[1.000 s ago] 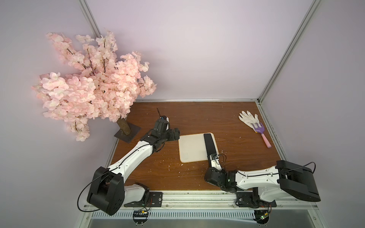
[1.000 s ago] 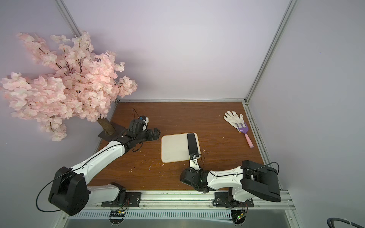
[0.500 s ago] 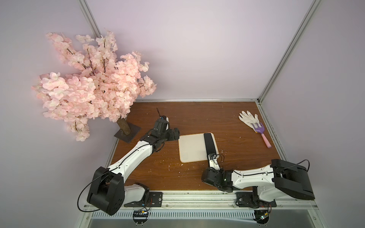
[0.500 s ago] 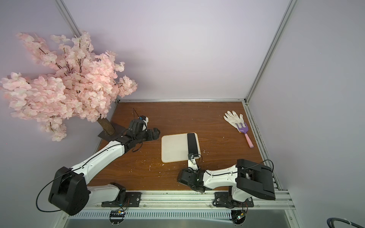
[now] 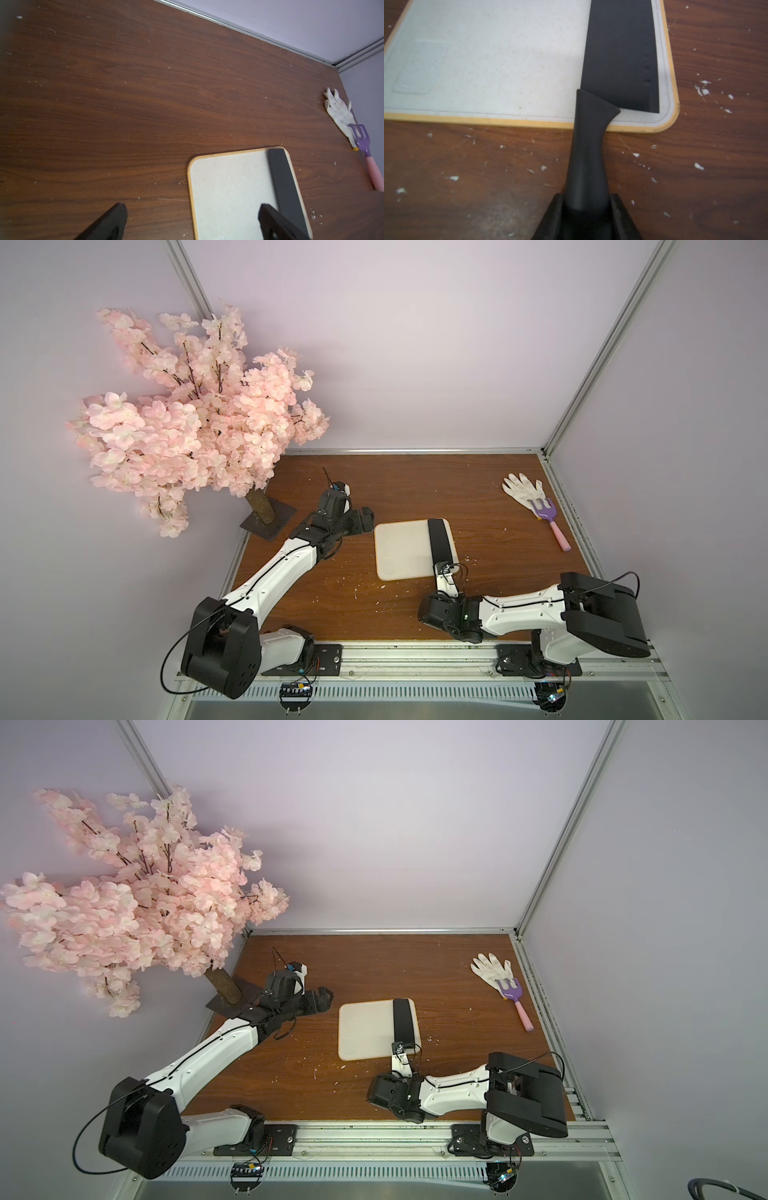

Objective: Align the knife with the edge of the cutting board
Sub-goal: Adjust the knife at the edge of the cutting board.

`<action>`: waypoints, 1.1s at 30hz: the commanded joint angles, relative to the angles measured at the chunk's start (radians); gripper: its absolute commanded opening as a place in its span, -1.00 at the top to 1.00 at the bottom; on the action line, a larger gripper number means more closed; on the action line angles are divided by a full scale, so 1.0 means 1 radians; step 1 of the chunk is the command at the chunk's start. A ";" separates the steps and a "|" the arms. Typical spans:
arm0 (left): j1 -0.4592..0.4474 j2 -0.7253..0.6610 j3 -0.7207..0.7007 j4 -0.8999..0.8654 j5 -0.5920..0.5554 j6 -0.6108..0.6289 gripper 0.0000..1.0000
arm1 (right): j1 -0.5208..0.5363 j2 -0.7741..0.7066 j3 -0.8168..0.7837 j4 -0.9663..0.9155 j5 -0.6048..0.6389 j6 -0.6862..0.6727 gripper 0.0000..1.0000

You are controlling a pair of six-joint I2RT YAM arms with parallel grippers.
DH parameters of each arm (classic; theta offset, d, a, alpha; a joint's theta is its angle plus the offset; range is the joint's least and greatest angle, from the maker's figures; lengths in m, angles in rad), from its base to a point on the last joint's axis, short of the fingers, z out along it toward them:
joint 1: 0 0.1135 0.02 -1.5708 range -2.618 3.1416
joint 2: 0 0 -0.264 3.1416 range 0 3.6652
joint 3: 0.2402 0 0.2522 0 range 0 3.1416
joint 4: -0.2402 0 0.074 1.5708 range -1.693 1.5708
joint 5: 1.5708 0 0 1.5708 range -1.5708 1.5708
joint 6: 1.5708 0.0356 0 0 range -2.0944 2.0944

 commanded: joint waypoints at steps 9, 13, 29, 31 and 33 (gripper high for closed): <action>0.015 -0.018 -0.017 0.025 -0.001 0.017 -1.00 | 0.007 0.007 0.034 -0.096 0.039 0.020 0.44; 0.014 -0.015 -0.017 0.025 -0.003 0.017 -1.00 | 0.009 0.002 0.044 -0.123 0.058 0.021 0.45; 0.015 -0.009 -0.018 0.023 -0.009 0.016 -1.00 | 0.009 -0.008 0.039 -0.158 0.084 0.047 0.51; 0.015 -0.007 -0.017 0.023 -0.009 0.016 -1.00 | 0.009 -0.006 0.040 -0.162 0.086 0.049 0.51; 0.016 -0.007 -0.017 0.024 -0.011 0.017 -1.00 | 0.009 -0.008 0.040 -0.161 0.085 0.050 0.51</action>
